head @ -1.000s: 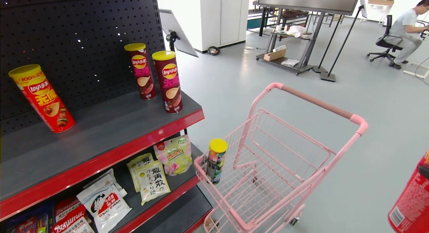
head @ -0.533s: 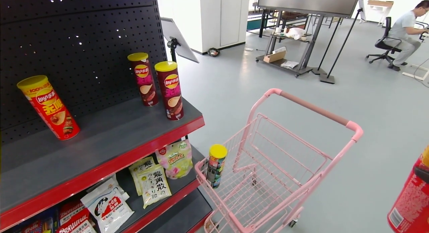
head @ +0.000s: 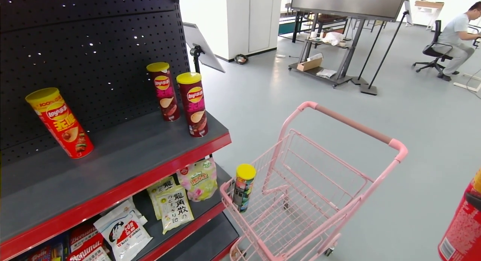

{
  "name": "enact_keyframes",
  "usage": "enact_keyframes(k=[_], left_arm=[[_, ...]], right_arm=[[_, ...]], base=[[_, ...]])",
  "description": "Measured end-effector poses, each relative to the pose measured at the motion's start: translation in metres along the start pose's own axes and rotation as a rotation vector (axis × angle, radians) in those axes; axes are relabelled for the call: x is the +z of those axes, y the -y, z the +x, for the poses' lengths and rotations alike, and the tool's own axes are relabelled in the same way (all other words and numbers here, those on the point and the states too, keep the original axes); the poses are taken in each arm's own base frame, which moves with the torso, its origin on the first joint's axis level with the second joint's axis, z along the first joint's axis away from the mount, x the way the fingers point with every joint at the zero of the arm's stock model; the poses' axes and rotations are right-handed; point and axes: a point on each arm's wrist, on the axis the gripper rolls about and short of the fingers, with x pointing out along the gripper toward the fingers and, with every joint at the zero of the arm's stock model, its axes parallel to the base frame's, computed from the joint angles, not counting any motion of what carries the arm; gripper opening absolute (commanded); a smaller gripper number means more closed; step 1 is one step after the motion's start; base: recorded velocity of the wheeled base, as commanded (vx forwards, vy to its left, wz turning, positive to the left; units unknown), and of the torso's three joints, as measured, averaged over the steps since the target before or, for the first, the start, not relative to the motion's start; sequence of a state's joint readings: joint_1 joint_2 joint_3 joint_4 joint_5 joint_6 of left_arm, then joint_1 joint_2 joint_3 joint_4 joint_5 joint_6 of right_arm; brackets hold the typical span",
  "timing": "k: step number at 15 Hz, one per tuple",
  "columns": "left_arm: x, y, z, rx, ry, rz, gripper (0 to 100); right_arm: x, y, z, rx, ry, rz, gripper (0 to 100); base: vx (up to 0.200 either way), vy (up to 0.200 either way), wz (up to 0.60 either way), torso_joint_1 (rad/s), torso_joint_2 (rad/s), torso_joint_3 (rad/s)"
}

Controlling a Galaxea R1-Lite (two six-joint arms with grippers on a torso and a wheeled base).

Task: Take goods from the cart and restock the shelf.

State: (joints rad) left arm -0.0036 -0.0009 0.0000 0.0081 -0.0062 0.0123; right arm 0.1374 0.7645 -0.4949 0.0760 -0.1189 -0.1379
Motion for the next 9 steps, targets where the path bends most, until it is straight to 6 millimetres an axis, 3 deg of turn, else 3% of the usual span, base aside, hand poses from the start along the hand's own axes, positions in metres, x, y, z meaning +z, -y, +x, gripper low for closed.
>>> enact_keyframes(k=[9], left_arm=[[0.000, 0.000, 0.000, 0.000, 0.001, 0.000, 100]], right_arm=[[-0.014, -0.001, -0.011, 0.001, 0.028, -0.027, 0]], base=[[0.000, 0.000, 0.60, 0.007, 0.00, 0.002]])
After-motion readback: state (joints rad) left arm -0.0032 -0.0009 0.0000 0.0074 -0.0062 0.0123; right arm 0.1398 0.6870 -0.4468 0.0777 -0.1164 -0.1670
